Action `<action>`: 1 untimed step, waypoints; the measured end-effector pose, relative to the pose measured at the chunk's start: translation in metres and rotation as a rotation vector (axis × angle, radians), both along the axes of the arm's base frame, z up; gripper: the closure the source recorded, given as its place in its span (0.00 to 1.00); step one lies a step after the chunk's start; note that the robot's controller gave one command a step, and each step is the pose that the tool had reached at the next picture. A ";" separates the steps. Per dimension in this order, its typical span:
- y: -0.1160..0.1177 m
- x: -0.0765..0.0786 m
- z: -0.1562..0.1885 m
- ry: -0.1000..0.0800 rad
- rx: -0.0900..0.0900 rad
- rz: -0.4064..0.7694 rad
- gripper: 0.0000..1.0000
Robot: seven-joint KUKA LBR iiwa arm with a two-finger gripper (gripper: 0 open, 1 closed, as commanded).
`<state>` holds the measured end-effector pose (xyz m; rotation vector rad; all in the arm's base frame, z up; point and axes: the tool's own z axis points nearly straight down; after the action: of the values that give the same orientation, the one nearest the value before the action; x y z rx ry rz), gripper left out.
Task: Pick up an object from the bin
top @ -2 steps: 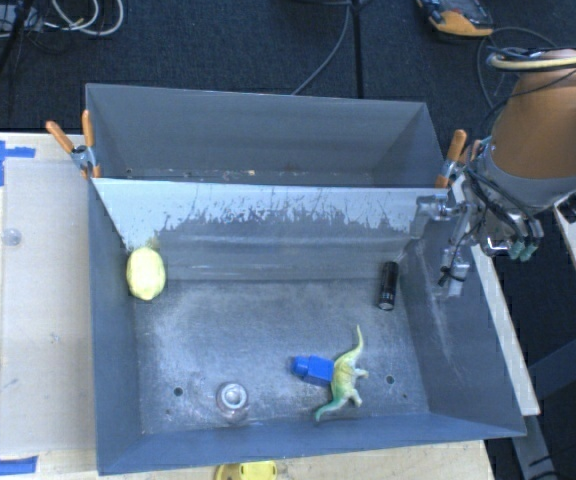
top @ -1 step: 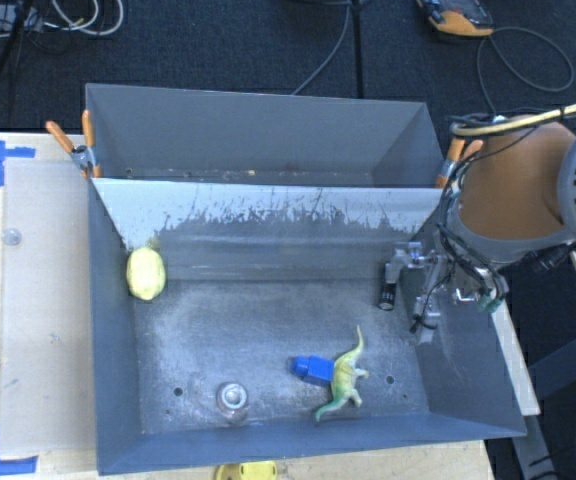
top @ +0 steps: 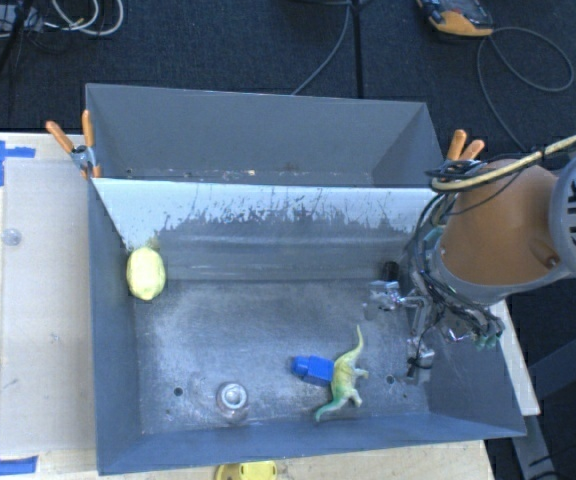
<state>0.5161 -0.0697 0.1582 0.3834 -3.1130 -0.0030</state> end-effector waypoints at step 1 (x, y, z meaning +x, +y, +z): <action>0.013 0.003 -0.011 -0.003 0.000 0.063 0.00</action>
Offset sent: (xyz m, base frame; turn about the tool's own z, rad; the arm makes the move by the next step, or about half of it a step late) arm -0.0101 0.0837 -0.0882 0.1039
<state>0.5196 -0.0565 0.1474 0.4821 -3.1024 -0.0029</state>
